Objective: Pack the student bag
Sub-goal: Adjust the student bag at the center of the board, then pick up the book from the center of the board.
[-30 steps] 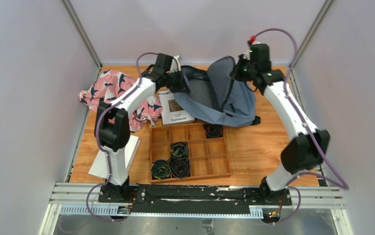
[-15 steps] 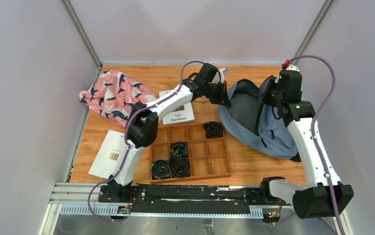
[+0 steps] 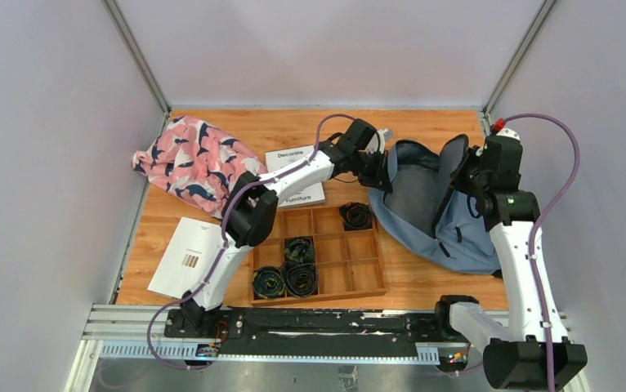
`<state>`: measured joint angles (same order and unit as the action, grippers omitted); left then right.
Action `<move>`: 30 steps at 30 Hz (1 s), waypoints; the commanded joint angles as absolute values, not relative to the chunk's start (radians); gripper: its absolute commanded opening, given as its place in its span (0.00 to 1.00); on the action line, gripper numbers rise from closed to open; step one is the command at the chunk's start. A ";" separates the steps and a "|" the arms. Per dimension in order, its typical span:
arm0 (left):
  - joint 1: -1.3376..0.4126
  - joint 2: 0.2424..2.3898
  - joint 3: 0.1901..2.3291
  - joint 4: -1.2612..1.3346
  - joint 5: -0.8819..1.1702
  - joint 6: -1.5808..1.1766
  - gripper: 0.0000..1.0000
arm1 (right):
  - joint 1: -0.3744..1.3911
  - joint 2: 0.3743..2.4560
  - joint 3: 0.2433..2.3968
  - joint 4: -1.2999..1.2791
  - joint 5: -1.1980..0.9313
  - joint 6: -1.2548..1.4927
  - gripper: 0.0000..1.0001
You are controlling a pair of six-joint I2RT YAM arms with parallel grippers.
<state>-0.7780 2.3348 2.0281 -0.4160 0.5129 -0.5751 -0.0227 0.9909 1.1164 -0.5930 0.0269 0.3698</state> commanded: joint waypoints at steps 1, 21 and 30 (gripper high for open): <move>-0.779 2.324 2.070 -0.425 0.495 -0.544 0.00 | -0.037 0.938 1.068 -0.594 0.025 0.381 0.00; -0.582 2.024 1.977 -0.593 0.397 -0.440 0.45 | -0.037 0.800 0.914 -0.482 -0.016 0.499 0.00; -0.467 1.773 1.683 -0.653 -0.047 -0.317 0.64 | -0.037 0.807 0.908 -0.473 -0.015 0.503 0.00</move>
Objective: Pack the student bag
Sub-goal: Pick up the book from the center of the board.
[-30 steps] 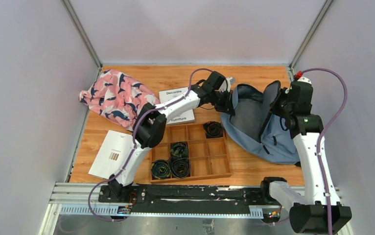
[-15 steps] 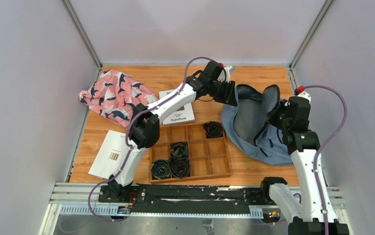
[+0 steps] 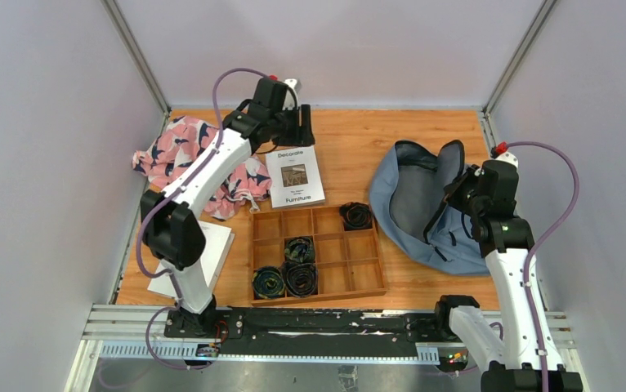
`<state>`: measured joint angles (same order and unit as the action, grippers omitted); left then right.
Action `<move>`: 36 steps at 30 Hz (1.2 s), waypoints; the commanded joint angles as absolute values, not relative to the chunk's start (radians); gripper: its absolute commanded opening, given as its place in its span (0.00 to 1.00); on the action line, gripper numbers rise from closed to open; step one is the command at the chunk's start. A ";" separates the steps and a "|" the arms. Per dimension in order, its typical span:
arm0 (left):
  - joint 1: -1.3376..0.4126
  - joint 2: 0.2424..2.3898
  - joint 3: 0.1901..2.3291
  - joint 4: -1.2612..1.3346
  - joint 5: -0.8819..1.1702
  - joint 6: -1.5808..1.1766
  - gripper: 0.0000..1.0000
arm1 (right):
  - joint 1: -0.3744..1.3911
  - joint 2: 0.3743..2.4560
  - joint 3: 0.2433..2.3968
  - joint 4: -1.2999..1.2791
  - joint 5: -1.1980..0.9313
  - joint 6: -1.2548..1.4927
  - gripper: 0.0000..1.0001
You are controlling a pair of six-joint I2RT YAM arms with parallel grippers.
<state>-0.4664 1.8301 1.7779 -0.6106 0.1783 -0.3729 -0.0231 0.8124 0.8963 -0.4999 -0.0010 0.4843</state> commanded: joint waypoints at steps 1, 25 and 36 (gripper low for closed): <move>-0.463 1.772 1.653 -0.655 -0.056 -0.317 0.64 | -0.037 0.809 0.906 -0.469 -0.017 0.504 0.00; -0.633 1.982 1.721 -0.596 -0.271 -0.332 0.70 | -0.037 0.854 0.899 -0.493 -0.011 0.457 0.00; -0.710 2.102 1.907 -0.702 -0.389 -0.310 0.67 | -0.037 0.837 0.893 -0.528 -0.001 0.450 0.00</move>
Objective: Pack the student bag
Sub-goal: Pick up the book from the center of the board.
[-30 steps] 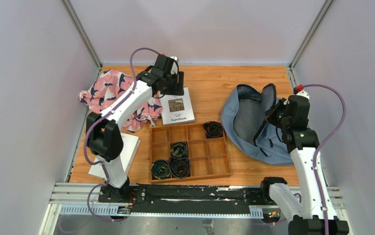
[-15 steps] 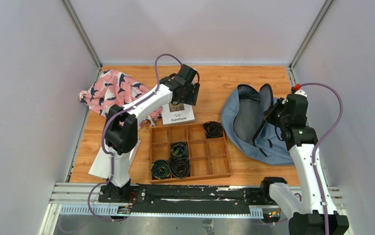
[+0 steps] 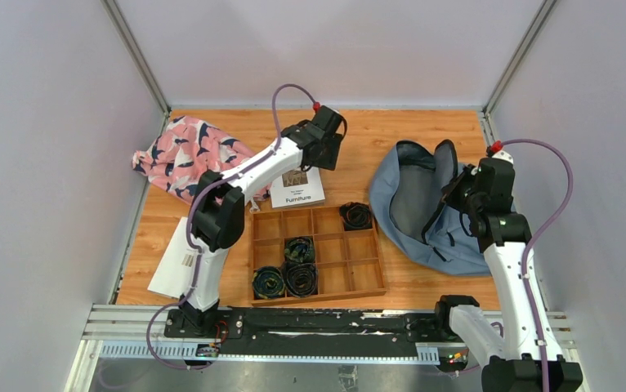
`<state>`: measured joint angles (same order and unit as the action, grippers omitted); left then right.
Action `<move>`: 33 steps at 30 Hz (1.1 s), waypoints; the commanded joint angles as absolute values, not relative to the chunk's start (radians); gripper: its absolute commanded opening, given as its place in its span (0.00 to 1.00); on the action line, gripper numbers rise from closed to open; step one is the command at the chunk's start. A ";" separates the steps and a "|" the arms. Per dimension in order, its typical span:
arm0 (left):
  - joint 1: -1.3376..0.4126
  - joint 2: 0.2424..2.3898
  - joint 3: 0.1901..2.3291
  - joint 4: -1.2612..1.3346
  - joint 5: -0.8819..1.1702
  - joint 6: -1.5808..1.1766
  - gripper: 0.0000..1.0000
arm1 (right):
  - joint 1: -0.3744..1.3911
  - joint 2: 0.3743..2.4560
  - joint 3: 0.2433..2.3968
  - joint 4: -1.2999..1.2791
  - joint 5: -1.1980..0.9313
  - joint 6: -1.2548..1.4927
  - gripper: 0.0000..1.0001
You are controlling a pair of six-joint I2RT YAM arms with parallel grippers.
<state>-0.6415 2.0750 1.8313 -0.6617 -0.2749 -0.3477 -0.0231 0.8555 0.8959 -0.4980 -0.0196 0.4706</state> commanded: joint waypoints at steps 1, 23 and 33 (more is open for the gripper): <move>-0.724 2.104 1.915 -0.705 -0.412 -0.299 0.67 | -0.037 0.837 0.893 -0.532 -0.001 0.449 0.00; -0.741 2.050 1.878 -0.628 -0.513 -0.226 0.70 | -0.037 0.852 0.886 -0.539 0.018 0.409 0.00; -0.738 2.279 2.105 -0.775 -0.664 -0.274 0.88 | -0.037 0.856 0.882 -0.531 -0.007 0.422 0.00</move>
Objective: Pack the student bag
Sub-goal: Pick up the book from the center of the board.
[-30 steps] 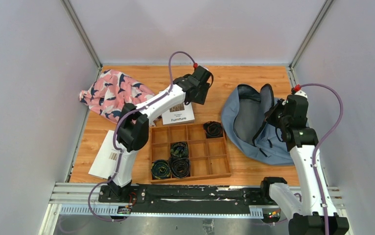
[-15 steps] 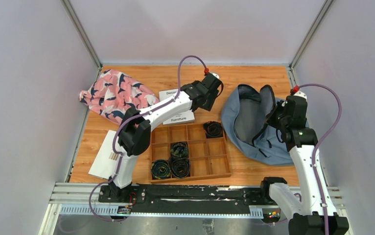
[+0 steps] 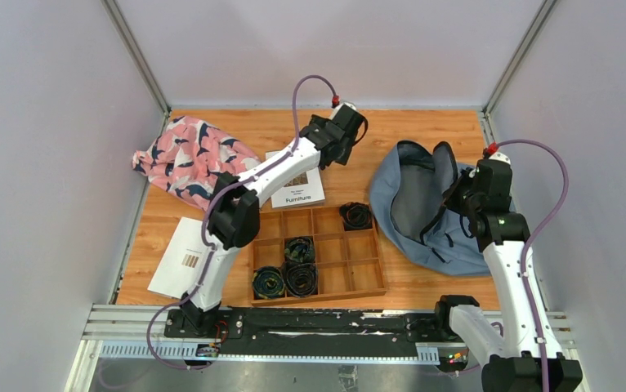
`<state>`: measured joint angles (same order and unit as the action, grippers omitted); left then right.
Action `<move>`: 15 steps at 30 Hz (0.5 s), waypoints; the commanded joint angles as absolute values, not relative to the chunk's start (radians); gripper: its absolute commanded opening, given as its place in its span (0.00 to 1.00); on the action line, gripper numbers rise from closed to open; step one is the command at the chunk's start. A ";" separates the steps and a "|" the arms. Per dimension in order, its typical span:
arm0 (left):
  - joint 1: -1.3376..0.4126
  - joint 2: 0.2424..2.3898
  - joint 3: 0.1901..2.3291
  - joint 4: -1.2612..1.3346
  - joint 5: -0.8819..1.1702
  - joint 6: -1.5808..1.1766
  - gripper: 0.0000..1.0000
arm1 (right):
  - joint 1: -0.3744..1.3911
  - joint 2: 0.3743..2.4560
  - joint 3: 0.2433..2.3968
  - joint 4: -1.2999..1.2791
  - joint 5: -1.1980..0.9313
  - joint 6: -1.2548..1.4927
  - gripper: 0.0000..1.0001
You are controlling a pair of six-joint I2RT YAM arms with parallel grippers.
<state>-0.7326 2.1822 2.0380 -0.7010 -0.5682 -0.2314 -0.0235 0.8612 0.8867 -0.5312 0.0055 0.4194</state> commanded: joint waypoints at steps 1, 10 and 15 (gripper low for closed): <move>-0.738 2.304 2.125 -0.775 -0.661 -0.303 0.92 | -0.037 0.866 0.888 -0.535 -0.007 0.420 0.00; -0.737 2.366 2.093 -0.770 -0.770 -0.404 0.83 | -0.037 0.920 0.887 -0.540 -0.047 0.462 0.00; -0.733 2.393 2.077 -0.771 -0.768 -0.422 0.76 | -0.037 0.925 0.854 -0.517 -0.060 0.481 0.00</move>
<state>-0.7349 2.3863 2.0850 -0.7723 -0.7097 -0.3717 -0.0235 0.9272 0.8768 -0.5213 -0.0425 0.4541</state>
